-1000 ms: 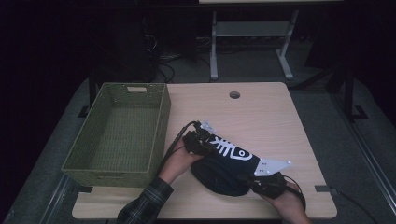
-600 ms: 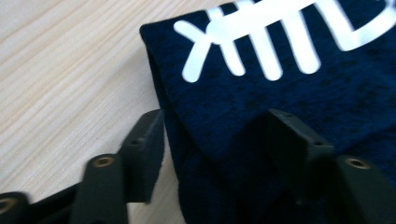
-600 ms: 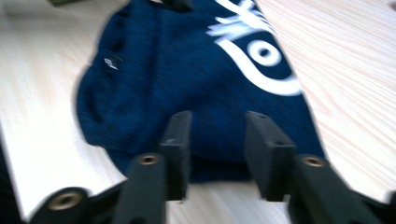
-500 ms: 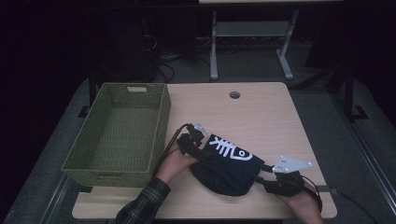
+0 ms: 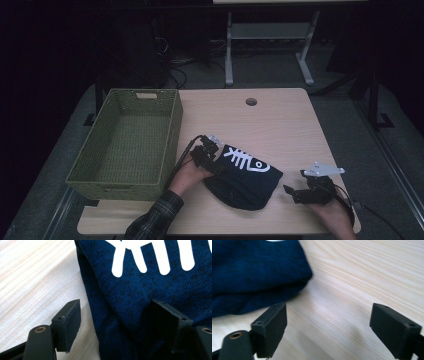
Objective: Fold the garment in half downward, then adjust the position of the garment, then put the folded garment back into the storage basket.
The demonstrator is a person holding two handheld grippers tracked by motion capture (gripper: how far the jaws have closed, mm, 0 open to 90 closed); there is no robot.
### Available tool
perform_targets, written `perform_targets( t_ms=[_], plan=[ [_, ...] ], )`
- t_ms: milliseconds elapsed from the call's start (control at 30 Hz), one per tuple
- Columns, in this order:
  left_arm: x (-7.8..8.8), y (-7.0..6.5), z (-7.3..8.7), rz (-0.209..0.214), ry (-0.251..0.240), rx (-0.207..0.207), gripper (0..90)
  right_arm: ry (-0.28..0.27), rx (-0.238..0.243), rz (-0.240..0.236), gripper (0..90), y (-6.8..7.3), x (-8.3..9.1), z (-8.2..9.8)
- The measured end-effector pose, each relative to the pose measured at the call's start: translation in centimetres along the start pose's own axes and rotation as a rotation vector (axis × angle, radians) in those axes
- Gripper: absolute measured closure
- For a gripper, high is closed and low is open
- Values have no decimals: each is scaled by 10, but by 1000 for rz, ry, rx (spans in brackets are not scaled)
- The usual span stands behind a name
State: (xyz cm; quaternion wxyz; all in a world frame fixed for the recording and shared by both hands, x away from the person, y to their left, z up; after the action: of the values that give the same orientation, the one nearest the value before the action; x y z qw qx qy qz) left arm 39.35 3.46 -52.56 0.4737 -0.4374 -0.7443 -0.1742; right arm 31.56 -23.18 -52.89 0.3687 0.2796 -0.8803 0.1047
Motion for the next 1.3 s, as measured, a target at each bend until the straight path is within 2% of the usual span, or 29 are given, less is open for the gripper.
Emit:
perform_targets(
  t_ms=[100,333,533,700,1133,1300],
  plan=[
    [0,-3,0,32,-2,13,327,19,-26,6,134,-6,-5,4],
    [0,-7,2,98,7,15,476,34,-38,37,115,-11,-10,7],
    [0,-11,2,135,13,18,590,39,-44,48,96,-14,-13,8],
    [1,-13,2,141,27,12,662,21,-45,39,79,-14,-15,9],
    [2,-15,0,133,39,6,720,21,-44,38,75,-14,-15,8],
    [4,-18,-1,162,40,6,732,22,-44,38,75,-14,-15,8]
  ],
)
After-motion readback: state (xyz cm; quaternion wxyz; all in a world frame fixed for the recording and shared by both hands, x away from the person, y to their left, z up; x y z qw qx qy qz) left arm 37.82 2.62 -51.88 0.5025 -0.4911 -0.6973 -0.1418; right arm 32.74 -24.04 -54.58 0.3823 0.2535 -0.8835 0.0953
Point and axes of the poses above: each handheld gripper's, and its own axes: x roughly backward along the jaws, z roughly out of its underside, y roughly to its left, the point moved 9 cm from there along -x, roughly forward along the jaws, and after that the axes turned 2 degrees about y, right-handed, at the moved point
